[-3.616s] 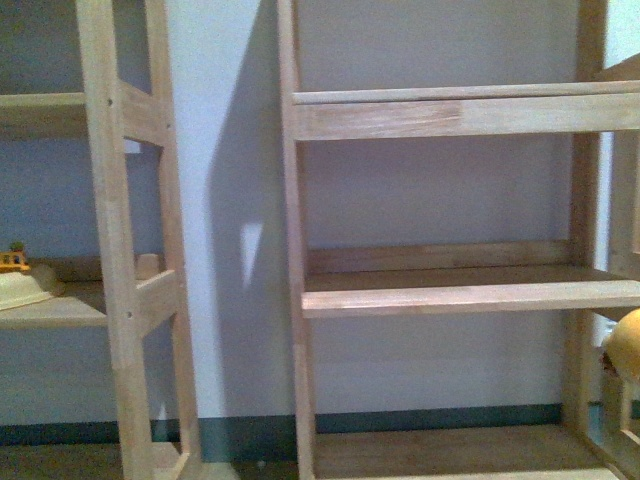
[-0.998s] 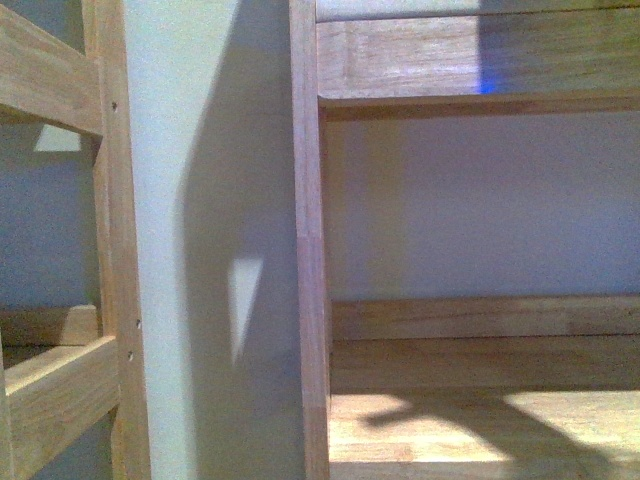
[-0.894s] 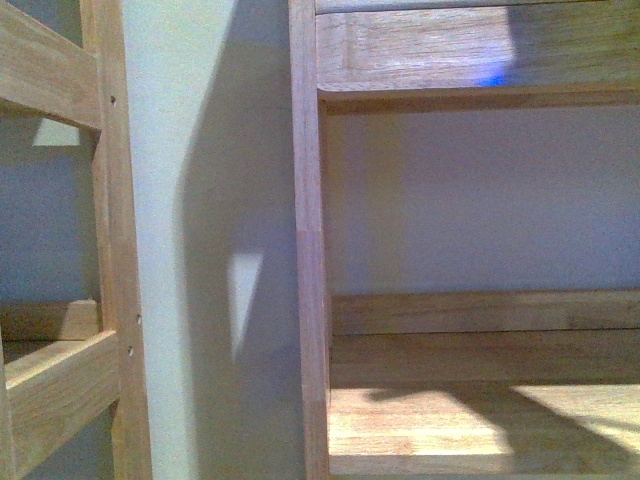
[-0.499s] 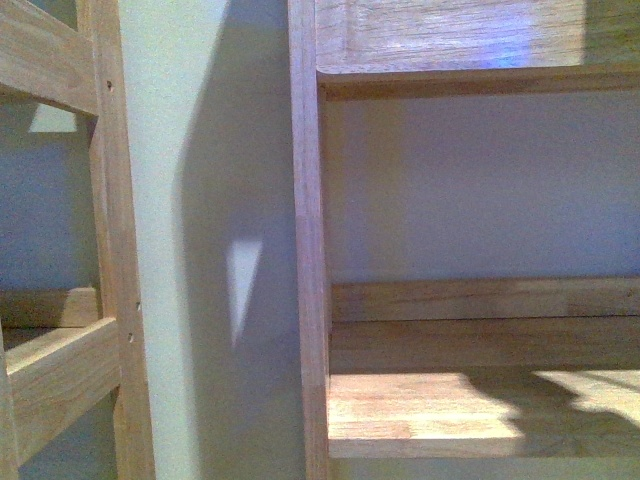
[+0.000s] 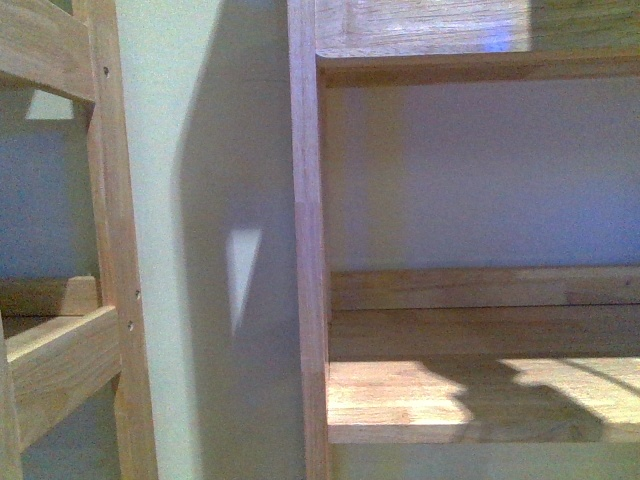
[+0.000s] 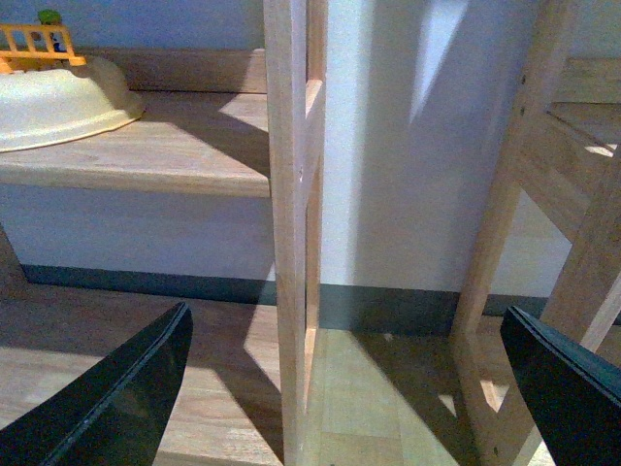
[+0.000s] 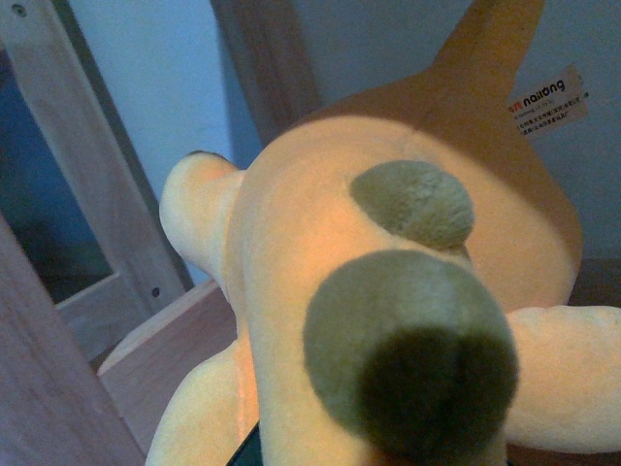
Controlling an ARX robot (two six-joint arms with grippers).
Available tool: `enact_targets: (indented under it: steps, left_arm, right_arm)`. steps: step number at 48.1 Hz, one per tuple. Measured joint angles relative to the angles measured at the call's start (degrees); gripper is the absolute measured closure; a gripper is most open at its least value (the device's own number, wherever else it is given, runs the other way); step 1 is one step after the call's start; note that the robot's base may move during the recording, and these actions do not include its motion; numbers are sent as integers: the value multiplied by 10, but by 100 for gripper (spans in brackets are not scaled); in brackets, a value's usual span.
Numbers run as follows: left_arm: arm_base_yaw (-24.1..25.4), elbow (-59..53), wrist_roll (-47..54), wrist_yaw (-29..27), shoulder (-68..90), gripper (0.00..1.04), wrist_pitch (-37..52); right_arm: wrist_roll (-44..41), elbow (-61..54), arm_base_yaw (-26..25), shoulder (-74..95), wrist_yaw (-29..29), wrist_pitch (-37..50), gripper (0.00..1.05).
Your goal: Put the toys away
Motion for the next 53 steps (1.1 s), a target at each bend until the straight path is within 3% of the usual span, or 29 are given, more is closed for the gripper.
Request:
enact_targets:
  steps: [29, 53]
  left_arm:
    - [0, 0, 0, 0, 0, 6, 0]
    - [0, 0, 0, 0, 0, 6, 0]
  right_arm:
    - [28, 0, 45, 13, 17, 9, 96]
    - [30, 1, 31, 17, 11, 22, 31]
